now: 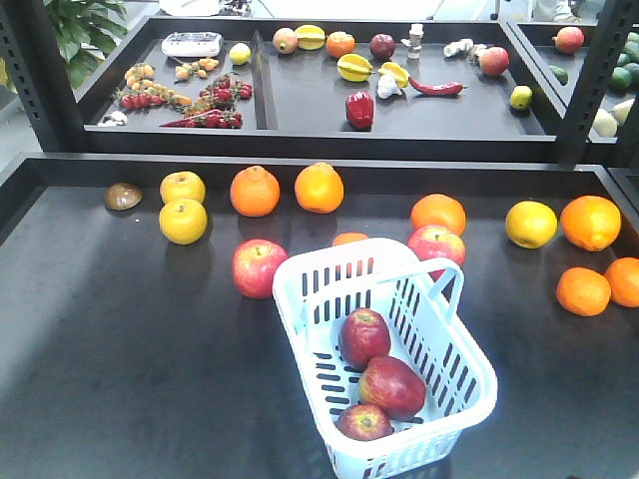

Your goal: Pick three apples into basket with both arms

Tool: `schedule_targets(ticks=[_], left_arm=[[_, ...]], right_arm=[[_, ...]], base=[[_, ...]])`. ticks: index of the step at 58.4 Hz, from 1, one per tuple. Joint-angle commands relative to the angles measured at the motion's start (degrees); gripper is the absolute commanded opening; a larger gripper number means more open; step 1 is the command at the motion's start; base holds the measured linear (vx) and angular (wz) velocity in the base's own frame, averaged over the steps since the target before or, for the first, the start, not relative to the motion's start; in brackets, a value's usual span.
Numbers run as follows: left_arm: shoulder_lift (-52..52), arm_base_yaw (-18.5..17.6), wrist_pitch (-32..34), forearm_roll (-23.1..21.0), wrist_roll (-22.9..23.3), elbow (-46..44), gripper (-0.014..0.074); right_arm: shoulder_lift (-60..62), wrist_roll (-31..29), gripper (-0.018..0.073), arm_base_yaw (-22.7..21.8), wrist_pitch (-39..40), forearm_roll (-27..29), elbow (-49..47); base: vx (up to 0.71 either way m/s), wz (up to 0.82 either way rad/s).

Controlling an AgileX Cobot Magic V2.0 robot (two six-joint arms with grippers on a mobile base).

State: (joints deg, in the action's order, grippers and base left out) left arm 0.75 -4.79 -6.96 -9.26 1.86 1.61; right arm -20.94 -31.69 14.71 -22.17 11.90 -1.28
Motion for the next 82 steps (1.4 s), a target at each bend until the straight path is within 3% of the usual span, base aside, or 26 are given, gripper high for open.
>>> schedule_targets(ticks=[1, 14, 26, 38, 51, 56, 61, 68, 72, 76, 82], left_arm=[[0.73, 0.15, 4.01, -0.43, 0.57, -1.45, -0.0006], [0.73, 0.15, 4.01, -0.43, 0.57, -1.45, -0.0006], [0.73, 0.15, 4.01, -0.43, 0.57, -1.45, -0.0006], [0.73, 0.15, 4.01, -0.43, 0.57, -1.45, -0.0006], [0.73, 0.15, 4.01, -0.43, 0.57, -1.45, -0.0006], [0.73, 0.15, 4.01, -0.43, 0.57, -1.45, -0.0006], [0.73, 0.15, 4.01, -0.43, 0.57, -1.45, -0.0006], [0.73, 0.15, 4.06, -0.43, 0.57, -1.45, -0.0006], [0.73, 0.15, 4.06, -0.43, 0.57, -1.45, -0.0006], [0.73, 0.15, 4.06, -0.43, 0.57, -1.45, -0.0006], [0.73, 0.15, 4.06, -0.43, 0.57, -1.45, -0.0006]], right_arm=[[4.64, -0.24, -0.0009, -0.07, 5.53, -0.50, 1.07], [15.37, -0.61, -0.0009, -2.00, 6.79, 1.24, 1.51], [16.10, -0.61, -0.0009, -6.22, 7.16, 2.17, 1.55], [16.10, -0.61, -0.0009, -6.23, 7.56, 2.04, 1.55], [16.98, 1.04, -0.0009, -6.23, 17.56, 0.87, 3.71], [19.01, 7.29, -0.0009, -6.23, 20.56, -2.18, 3.71], [21.17, 17.44, -0.0009, -6.43, 21.51, -8.97, 3.71], [22.31, 36.73, -0.0009, -9.22, 20.65, -19.78, 3.71], [22.31, 46.86, -0.0009, -11.01, 18.30, -23.06, 3.71], [22.31, 52.58, -0.0009, -12.64, 16.38, -23.75, 3.71], [22.31, 54.79, -0.0009, -13.86, 16.48, -23.75, 3.71]], base=[[0.00, 0.00], [0.00, 0.00], [0.00, 0.00], [0.00, 0.00], [0.00, 0.00], [0.00, 0.00], [0.00, 0.00], [0.00, 0.00], [0.00, 0.00], [0.00, 0.00], [0.00, 0.00]])
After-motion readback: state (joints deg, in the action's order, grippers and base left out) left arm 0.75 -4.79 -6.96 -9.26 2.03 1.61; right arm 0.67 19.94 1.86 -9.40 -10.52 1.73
